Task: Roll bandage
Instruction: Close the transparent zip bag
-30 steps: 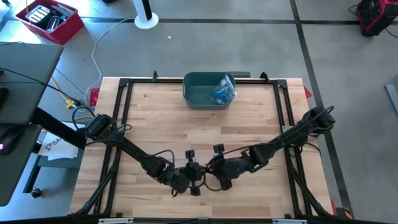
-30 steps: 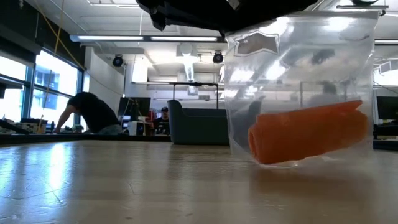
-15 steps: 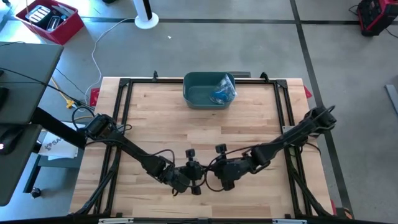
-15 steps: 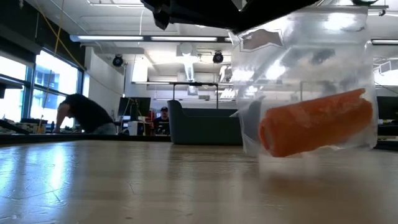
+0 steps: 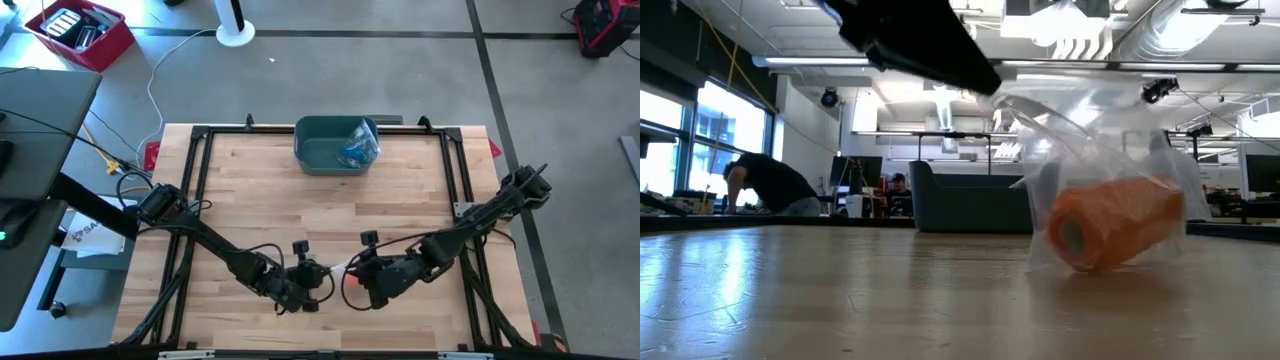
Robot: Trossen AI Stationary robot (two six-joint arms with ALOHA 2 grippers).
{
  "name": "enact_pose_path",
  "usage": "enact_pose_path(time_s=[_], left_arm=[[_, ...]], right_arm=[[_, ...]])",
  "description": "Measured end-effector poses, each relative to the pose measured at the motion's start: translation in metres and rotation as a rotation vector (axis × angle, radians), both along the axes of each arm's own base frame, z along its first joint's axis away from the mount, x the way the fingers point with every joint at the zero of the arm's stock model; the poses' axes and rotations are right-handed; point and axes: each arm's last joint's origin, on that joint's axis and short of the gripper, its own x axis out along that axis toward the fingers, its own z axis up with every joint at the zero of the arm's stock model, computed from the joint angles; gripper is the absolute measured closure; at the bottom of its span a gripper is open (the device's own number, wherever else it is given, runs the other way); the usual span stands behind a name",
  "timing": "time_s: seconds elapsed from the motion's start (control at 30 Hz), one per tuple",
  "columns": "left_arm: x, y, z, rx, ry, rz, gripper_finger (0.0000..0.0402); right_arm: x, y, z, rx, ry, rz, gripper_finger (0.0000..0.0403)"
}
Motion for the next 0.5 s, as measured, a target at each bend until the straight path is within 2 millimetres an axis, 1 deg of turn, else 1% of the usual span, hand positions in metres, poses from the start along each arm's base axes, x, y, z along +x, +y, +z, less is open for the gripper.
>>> enact_pose_path(time_s=[0.07, 0.13, 0.23, 0.3, 0.37, 0.5], left_arm=[[0.000, -0.001, 0.001, -0.001, -0.012, -0.004, 0.0401], [0.001, -0.001, 0.002, -0.004, -0.016, -0.003, 0.0401], [0.001, -0.001, 0.002, -0.005, -0.017, -0.003, 0.0401], [0.001, -0.001, 0.002, -0.008, -0.023, -0.003, 0.0401], [0.001, -0.001, 0.002, -0.008, -0.023, -0.003, 0.0401], [0.001, -0.001, 0.003, -0.006, -0.025, -0.005, 0.0401]], right_arm=[[0.000, 0.001, 0.000, 0.006, -0.005, 0.004, 0.0368], [0.004, -0.001, 0.000, 0.026, -0.015, 0.008, 0.0356], [0.012, -0.002, -0.005, 0.043, -0.003, 0.061, 0.0322], [0.017, -0.002, -0.013, 0.027, 0.026, 0.122, 0.0299], [0.022, -0.002, -0.018, 0.003, 0.031, 0.149, 0.0284], [0.031, -0.003, -0.030, -0.044, 0.034, 0.127, 0.0281]])
